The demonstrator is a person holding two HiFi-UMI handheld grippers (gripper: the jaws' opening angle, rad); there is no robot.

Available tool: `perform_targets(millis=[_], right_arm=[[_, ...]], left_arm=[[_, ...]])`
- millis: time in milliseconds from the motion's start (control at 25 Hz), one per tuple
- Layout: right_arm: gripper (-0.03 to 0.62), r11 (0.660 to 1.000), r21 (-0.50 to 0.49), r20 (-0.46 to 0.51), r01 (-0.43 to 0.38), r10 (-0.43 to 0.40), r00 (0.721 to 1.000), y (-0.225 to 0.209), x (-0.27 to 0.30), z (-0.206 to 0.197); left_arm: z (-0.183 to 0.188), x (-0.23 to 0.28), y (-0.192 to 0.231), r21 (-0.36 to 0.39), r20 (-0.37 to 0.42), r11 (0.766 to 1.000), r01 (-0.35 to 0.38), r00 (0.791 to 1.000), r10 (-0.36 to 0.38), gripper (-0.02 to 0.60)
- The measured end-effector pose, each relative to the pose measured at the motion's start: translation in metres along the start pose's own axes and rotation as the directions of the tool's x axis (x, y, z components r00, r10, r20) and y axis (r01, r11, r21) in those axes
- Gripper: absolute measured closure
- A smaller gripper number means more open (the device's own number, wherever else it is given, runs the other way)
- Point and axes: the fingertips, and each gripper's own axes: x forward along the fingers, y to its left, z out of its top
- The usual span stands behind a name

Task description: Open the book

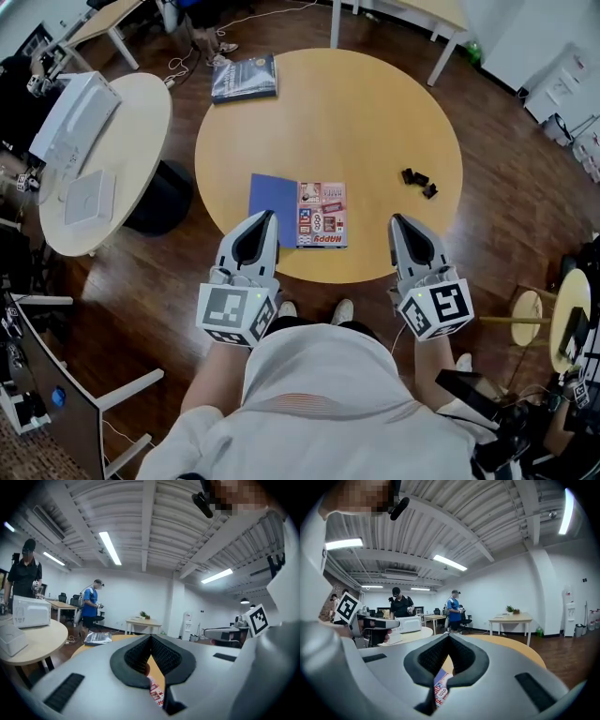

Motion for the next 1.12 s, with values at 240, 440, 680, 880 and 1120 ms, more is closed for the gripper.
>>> perform_targets(millis=[240,440,680,880,1120], right_arm=[[0.599,0.999,-0.047,0.027,-0.026,0.027,0.999,0.012,-0.002,0.015],[0.599,0.999,-0.051,0.030,-0.011,0.013,0.999,0.010,-0.005,0.017],[0.599,0.998,-0.056,0.024,-0.003,0.004,1.000,0.009,-0.007,0.016],[0.599,0.999,-0.053,0.012,0.005,-0.005,1.000,0.007,-0.008,0.013],[0.599,0.998,-0.057,0.012,0.003,-0.002,1.000,0.006,-0.008,0.012]], left_arm=[[0.011,-0.005,-0.001,-0.033,0.027,0.999,0.015,1.000,-0.014,0.571],[0.007,-0.005,0.000,-0.034,0.018,0.999,0.012,1.000,-0.011,0.571],[0.002,-0.006,0.001,-0.045,0.004,0.999,0.012,1.000,-0.012,0.571],[0.001,-0.007,-0.001,-0.045,0.002,0.999,0.009,1.000,-0.009,0.571],[-0.001,-0.006,0.000,-0.045,-0.002,0.999,0.003,1.000,-0.003,0.571]])
